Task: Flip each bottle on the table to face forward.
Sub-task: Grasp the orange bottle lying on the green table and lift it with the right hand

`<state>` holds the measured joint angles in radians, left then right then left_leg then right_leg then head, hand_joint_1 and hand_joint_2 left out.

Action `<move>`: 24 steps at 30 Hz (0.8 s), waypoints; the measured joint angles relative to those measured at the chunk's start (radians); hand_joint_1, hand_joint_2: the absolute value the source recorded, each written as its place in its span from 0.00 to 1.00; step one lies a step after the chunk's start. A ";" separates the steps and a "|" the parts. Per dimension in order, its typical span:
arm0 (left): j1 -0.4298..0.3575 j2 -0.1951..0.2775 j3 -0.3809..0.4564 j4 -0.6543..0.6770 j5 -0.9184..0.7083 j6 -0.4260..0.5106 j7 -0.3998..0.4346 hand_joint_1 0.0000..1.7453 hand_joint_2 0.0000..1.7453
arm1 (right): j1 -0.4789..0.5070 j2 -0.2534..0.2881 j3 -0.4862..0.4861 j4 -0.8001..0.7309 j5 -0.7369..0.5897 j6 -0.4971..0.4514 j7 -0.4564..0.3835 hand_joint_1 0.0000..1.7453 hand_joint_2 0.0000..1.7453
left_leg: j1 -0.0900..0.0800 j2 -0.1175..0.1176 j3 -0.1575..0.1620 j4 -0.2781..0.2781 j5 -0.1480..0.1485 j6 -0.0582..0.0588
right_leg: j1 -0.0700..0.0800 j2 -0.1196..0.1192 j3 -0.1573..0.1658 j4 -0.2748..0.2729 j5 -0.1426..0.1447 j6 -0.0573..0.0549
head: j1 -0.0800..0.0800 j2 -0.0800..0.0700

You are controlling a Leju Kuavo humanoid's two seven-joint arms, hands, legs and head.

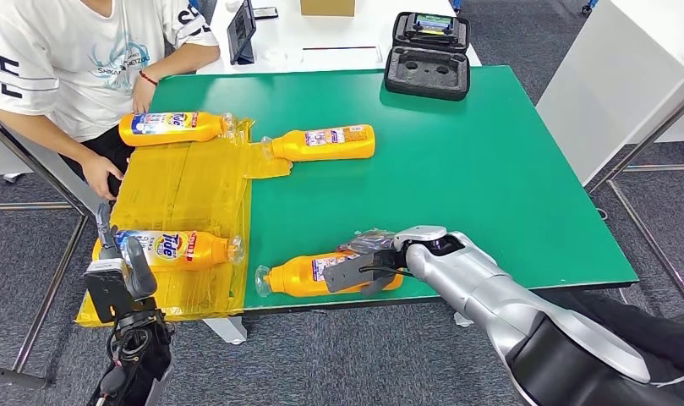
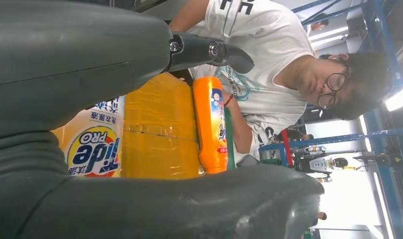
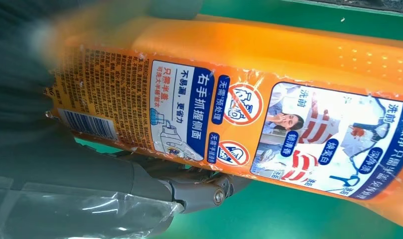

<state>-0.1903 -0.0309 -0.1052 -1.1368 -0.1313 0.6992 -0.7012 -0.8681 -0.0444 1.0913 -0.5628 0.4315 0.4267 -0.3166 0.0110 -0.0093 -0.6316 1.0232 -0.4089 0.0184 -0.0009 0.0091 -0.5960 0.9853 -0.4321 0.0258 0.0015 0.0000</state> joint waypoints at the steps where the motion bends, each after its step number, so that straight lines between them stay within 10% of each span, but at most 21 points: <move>1: 0.001 0.000 0.000 0.000 0.000 0.000 0.000 0.00 0.00 | 0.000 0.000 0.000 0.001 0.000 -0.002 0.000 0.99 1.00 | 0.000 0.000 0.000 0.000 0.000 0.000 | 0.000 0.000 0.000 0.000 0.000 0.000 | 0.000 0.000; 11: 0.039 -0.002 0.000 -0.021 0.006 0.000 0.000 0.00 0.00 | 0.016 0.001 -0.032 0.004 -0.094 -0.143 -0.046 1.00 1.00 | 0.000 0.000 0.000 0.000 0.000 0.000 | 0.000 0.000 0.000 0.000 0.000 0.000 | 0.000 0.000; 24: 0.163 0.001 0.008 -0.274 0.229 -0.151 0.000 0.00 0.00 | 0.248 0.027 -0.396 -0.243 -0.249 -0.510 -0.261 1.00 1.00 | 0.000 -0.001 -0.001 0.000 0.000 0.000 | 0.000 0.000 -0.001 0.000 -0.001 0.000 | 0.000 0.000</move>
<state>-0.0270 -0.0301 -0.0968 -1.4104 0.0976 0.5486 -0.7015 -0.6198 -0.0177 0.6955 -0.8056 0.1825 -0.0830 -0.5773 0.0112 -0.0100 -0.6323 1.0230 -0.4093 0.0183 -0.0007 0.0086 -0.5966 0.9851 -0.4326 0.0253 0.0017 0.0000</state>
